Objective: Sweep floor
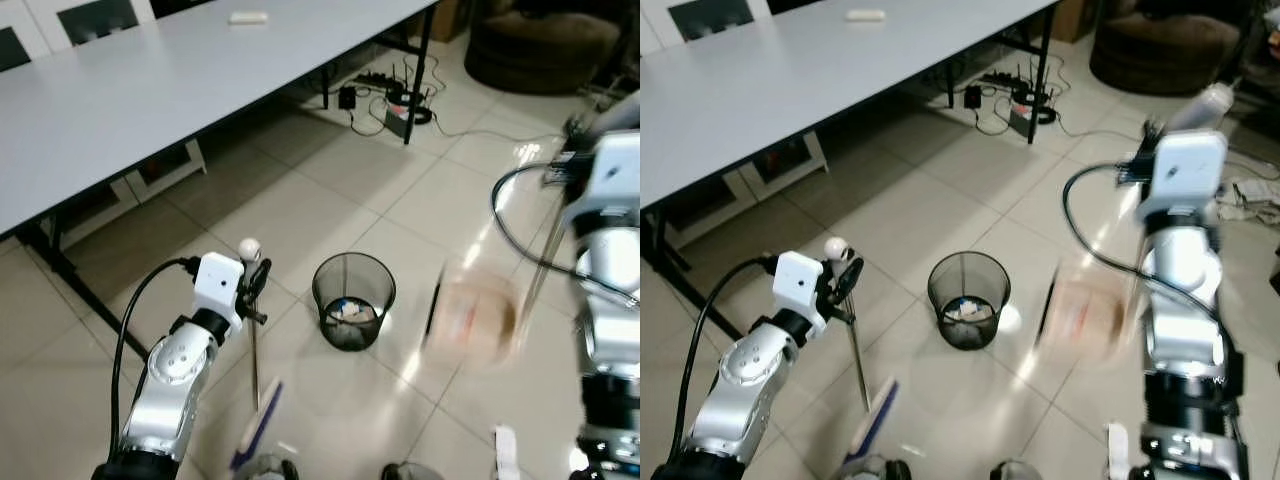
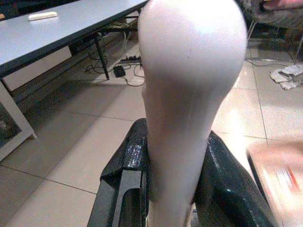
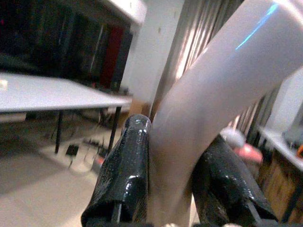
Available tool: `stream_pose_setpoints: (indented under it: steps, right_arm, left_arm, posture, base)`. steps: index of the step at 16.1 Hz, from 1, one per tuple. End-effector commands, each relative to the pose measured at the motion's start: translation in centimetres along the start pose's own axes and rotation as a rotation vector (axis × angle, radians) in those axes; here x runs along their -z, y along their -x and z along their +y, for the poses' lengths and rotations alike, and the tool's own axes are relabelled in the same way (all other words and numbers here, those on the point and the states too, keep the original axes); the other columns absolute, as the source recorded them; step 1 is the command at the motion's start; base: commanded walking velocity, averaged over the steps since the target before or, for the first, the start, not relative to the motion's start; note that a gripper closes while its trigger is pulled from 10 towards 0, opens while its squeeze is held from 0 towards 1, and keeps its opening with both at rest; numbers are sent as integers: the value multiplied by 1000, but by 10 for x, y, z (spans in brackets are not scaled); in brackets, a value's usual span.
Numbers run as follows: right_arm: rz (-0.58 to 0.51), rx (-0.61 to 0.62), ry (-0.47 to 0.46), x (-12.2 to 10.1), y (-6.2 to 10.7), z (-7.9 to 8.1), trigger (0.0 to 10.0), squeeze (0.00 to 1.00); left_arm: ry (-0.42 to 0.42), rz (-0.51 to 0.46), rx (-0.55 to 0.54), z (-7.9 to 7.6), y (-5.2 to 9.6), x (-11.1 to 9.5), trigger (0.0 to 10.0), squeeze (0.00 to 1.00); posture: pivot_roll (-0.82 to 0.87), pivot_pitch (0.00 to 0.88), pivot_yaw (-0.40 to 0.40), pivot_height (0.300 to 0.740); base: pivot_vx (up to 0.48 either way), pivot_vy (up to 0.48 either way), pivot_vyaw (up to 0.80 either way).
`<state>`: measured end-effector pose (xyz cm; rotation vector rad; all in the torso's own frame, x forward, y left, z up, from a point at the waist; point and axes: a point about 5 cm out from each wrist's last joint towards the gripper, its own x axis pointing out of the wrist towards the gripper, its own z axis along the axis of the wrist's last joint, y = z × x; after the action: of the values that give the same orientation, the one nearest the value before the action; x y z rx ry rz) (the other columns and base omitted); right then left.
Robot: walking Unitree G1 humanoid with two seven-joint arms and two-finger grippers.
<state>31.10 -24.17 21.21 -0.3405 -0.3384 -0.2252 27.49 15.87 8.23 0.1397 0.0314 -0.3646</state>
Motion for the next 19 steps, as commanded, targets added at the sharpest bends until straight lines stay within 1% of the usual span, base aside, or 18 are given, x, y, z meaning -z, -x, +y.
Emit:
stream_pose_setpoints:
  steps: [1,2,4,6,8,10,12,13,16,18,19]
  right_arm:
    - [-78,40,25,-17,3,-4,10000,0]
    - [-59,39,15,-13,7,-1,10000,0]
    - [-11,2,-11,-3,14,14,10000,0]
    - [23,-22,-14,5,20,23,10000,0]
    - [80,-51,-42,17,30,35,10000,0]
    - [110,-62,-70,23,36,43,10000,0]
    - [136,-76,-121,27,40,52,10000,0]
    - [143,-79,-127,28,42,56,10000,0]
    - [171,-61,-159,33,47,61,10000,0]
    - [176,-61,-157,35,49,61,10000,0]
    - [179,-58,-157,36,49,60,10000,0]
  left_arm:
    - [-22,-18,-12,4,0,-6,10000,0]
    - [-23,-17,-12,3,0,-6,10000,0]
    - [-25,-24,-11,1,-3,-7,10000,0]
    - [-19,-28,-13,-1,-5,-8,10000,0]
    - [-12,-19,-23,-1,-5,-6,10000,0]
    - [-22,-22,-35,-2,-7,-6,10000,0]
    - [-35,-27,-52,-2,-11,-8,10000,0]
    - [-35,-28,-63,-1,-13,-9,10000,0]
    - [-51,-27,-61,-4,-18,-11,10000,0]
    - [-61,-22,-64,-3,-19,-11,10000,0]
    - [-66,-21,-72,-2,-20,-12,10000,0]
  posture:
    - [-11,59,54,740]
    - [-10,59,54,740]
    - [-8,59,52,740]
    - [-5,61,50,740]
    - [-7,60,49,740]
    - [-6,61,49,740]
    - [-7,59,50,740]
    - [-6,59,50,740]
    - [-6,58,54,740]
    - [-8,58,56,740]
    - [-7,60,58,740]
  base:
    - [0,0,-800]
    - [0,0,-800]
    - [0,0,-800]
    - [0,0,-800]
    - [0,0,-800]
    - [0,0,-800]
    - [0,0,-800]
    - [0,0,-800]
    - [0,-386,-800]
    - [0,-480,-800]
    - [0,-480,0]
